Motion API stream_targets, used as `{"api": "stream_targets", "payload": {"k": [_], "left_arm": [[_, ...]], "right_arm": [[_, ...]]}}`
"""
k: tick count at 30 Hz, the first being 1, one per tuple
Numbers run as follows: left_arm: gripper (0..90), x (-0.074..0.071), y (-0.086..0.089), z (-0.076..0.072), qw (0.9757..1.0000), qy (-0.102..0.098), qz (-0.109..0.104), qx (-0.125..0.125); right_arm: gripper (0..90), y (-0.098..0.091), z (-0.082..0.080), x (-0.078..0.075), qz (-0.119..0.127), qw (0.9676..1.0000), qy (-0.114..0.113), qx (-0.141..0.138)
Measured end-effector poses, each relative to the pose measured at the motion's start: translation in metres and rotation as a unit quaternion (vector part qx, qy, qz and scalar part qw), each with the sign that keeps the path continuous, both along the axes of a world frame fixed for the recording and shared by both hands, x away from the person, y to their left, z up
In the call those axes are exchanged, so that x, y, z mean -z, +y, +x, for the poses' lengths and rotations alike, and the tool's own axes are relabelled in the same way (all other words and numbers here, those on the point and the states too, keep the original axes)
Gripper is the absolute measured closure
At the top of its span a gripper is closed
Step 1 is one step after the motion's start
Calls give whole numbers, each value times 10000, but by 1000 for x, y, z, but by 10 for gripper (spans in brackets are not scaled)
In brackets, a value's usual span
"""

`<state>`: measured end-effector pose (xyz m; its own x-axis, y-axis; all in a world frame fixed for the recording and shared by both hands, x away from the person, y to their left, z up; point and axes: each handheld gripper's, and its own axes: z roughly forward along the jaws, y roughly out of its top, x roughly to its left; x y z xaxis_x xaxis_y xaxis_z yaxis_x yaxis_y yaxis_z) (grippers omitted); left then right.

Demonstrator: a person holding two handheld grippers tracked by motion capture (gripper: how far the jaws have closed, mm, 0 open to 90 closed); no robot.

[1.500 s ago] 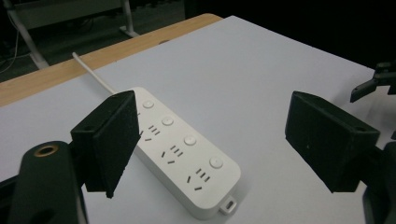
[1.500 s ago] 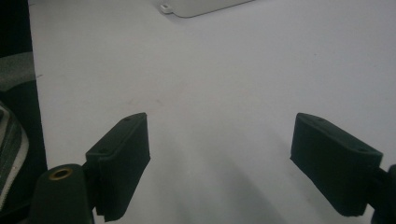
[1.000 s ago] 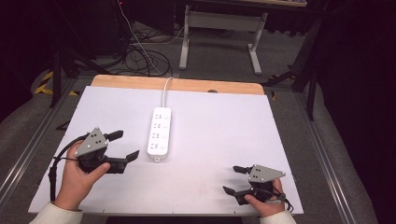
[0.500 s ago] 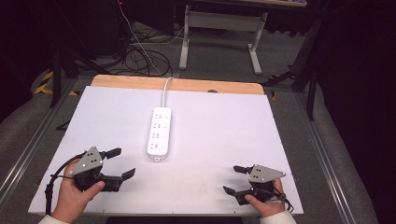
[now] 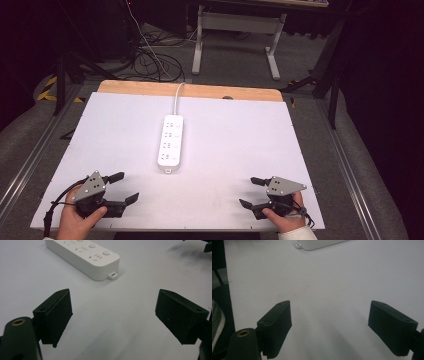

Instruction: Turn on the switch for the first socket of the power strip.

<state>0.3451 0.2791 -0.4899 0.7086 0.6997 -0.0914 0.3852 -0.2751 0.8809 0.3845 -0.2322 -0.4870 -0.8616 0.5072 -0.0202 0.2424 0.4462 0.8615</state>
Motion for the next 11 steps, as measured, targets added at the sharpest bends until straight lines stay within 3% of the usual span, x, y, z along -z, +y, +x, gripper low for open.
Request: {"api": "stream_targets", "payload": {"k": [4,7,11], "left_arm": [[153,4,5,3,9995,179,-235,-80],[153,3,7,3,9999,57,-23,-128],[153,1,7,3,9999,-68,69,-108]], "right_arm": [[196,0,0,0,6,10000,9,10],[195,0,0,0,6,10000,15,9],[191,-2,1,1,21,10000,20,75]]}}
